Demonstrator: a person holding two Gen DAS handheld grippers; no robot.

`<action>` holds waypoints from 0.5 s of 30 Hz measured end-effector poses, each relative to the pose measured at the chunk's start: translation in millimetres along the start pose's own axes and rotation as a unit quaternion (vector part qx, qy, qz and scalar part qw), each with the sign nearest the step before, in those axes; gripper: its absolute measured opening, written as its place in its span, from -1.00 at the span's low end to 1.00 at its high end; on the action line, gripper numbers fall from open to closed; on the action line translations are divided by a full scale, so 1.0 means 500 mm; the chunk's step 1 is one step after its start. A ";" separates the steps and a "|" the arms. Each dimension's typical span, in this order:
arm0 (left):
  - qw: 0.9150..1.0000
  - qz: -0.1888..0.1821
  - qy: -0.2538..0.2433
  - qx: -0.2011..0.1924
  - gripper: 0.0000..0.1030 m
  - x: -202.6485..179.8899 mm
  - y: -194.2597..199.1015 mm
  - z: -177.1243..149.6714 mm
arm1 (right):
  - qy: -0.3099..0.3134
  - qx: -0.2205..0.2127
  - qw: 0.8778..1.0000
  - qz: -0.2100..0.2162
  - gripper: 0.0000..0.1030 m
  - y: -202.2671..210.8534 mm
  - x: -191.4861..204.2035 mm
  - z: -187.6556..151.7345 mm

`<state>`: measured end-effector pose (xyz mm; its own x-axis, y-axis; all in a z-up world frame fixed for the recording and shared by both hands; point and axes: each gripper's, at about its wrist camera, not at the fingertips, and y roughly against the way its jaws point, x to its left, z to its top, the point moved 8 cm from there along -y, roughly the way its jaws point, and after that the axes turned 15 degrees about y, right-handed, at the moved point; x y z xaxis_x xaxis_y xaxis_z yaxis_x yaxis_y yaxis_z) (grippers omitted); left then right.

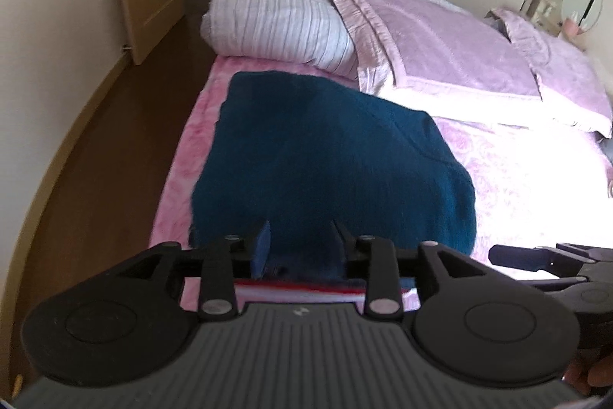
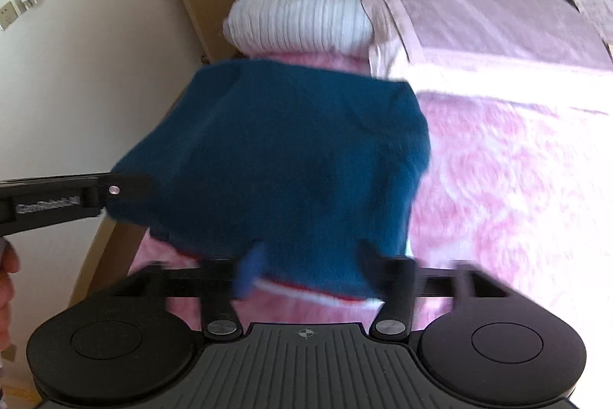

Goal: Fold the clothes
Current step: 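Lower the sweater onto the folded jeans stack with both tools, then open both tools and pull them back from the stack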

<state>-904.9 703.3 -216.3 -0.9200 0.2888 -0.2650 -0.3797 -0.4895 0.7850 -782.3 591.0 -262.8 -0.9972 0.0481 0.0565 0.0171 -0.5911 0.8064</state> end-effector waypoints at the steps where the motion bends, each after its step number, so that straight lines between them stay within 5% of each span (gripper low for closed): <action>1: 1.000 0.005 0.000 0.001 -0.31 0.000 0.014 -0.005 | -0.005 0.001 1.000 0.002 0.35 0.012 0.001 -0.005; 15: 0.997 0.055 -0.044 -0.029 0.17 -0.060 0.181 -0.051 | 0.013 0.005 0.998 -0.055 0.35 0.179 0.029 -0.049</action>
<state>-913.9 629.5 -151.6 -0.9453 0.3001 -0.1277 -0.2846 -0.5677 0.7725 -797.0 519.1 -204.2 -0.9948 0.0902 -0.0478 -0.0912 -0.5750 0.8130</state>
